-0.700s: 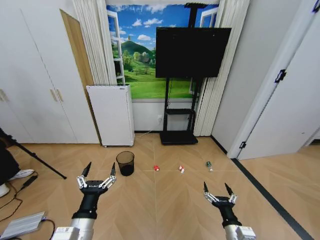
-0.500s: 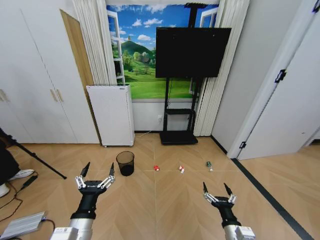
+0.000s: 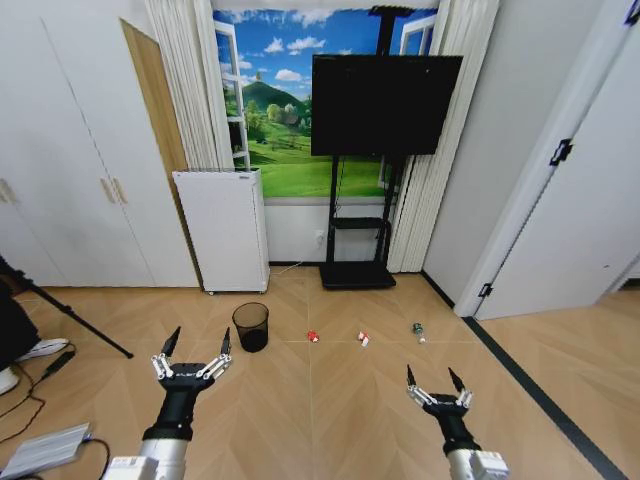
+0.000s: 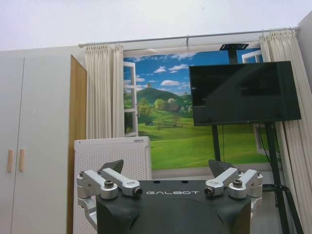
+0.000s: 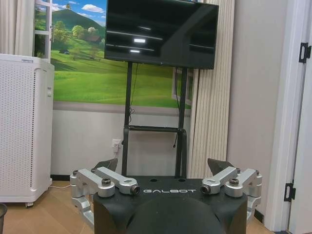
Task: Pick up the trash bin and place the garbage on the floor into it.
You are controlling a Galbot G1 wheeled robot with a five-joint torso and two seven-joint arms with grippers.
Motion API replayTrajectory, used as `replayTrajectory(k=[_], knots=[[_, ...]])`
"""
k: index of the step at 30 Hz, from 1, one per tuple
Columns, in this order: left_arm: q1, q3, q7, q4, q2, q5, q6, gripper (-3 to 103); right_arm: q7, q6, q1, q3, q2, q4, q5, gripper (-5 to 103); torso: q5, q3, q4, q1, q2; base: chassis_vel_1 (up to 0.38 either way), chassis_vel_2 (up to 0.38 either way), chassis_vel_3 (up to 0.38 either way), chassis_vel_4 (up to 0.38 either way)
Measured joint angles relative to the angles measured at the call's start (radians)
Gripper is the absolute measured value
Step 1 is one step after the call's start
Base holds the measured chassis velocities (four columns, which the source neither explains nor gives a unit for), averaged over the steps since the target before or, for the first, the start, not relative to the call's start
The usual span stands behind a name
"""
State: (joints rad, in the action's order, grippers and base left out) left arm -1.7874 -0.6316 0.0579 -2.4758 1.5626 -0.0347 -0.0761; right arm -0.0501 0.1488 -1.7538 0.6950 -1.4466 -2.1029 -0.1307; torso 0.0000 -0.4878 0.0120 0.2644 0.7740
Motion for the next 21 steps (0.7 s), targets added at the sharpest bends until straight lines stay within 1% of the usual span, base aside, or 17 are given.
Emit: replayTrajectory(k=[4, 8, 10, 12, 14, 17, 18, 20, 21], knots=[[0.002, -0.009, 0.0, -0.005, 0.002, 0.0, -0.001, 98, 0.0, 0.002, 0.002, -0.003, 0.0, 0.005, 0.0, 100, 0.0001, 0.0, 0.0001, 0.0, 0.0, -0.082, 0.058, 0.084, -0.088], [-0.004, -0.018, 0.007, -0.007, 0.002, 0.007, -0.016, 98, 0.0, 0.004, 0.009, -0.008, -0.001, 0.011, 0.0, 100, 0.0001, 0.0, -0.0001, 0.0, 0.0, -0.151, 0.135, 0.176, -0.159], [-0.005, -0.018, 0.009, -0.007, 0.003, 0.01, -0.019, 97, 0.0, 0.005, 0.01, -0.01, -0.002, 0.014, 0.0, 100, 0.0002, 0.0, -0.0001, 0.0, 0.0, -0.195, 0.194, 0.226, -0.21], [-0.005, -0.017, 0.01, -0.007, 0.005, 0.013, -0.021, 98, 0.0, 0.007, 0.009, -0.011, -0.001, 0.017, 0.001, 100, -0.0002, 0.0, 0.0, 0.0, 0.0, -0.228, 0.238, 0.228, -0.238], [-0.005, -0.016, 0.01, -0.006, 0.008, 0.014, -0.022, 99, 0.0, 0.008, 0.009, -0.011, 0.0, 0.017, 0.001, 100, 0.0004, 0.0, -0.0004, 0.0, 0.0, -0.223, 0.248, 0.23, -0.264], [-0.006, -0.014, 0.01, -0.003, 0.009, 0.016, -0.023, 99, 0.0, 0.009, 0.009, -0.01, 0.002, 0.017, 0.0, 100, -0.0003, 0.0, 0.0, 0.0, 0.0, -0.246, 0.254, 0.266, -0.273], [-0.006, -0.014, 0.01, -0.003, 0.01, 0.016, -0.024, 99, -0.001, 0.009, 0.011, -0.01, 0.003, 0.018, 0.0, 100, 0.0003, 0.0, 0.0001, 0.0, 0.0, -0.294, 0.258, 0.265, -0.285], [-0.005, -0.014, 0.01, -0.002, 0.01, 0.016, -0.025, 99, -0.002, 0.01, 0.011, -0.009, 0.003, 0.02, 0.0, 100, -0.0001, 0.0, 0.0001, 0.0, 0.0, -0.292, 0.29, 0.265, -0.322], [-0.004, -0.014, 0.01, -0.001, 0.009, 0.015, -0.028, 99, -0.003, 0.011, 0.013, -0.009, 0.004, 0.023, 0.0, 100, 0.0005, 0.0, -0.0004, 0.0, 0.0, -0.315, 0.323, 0.311, -0.322]])
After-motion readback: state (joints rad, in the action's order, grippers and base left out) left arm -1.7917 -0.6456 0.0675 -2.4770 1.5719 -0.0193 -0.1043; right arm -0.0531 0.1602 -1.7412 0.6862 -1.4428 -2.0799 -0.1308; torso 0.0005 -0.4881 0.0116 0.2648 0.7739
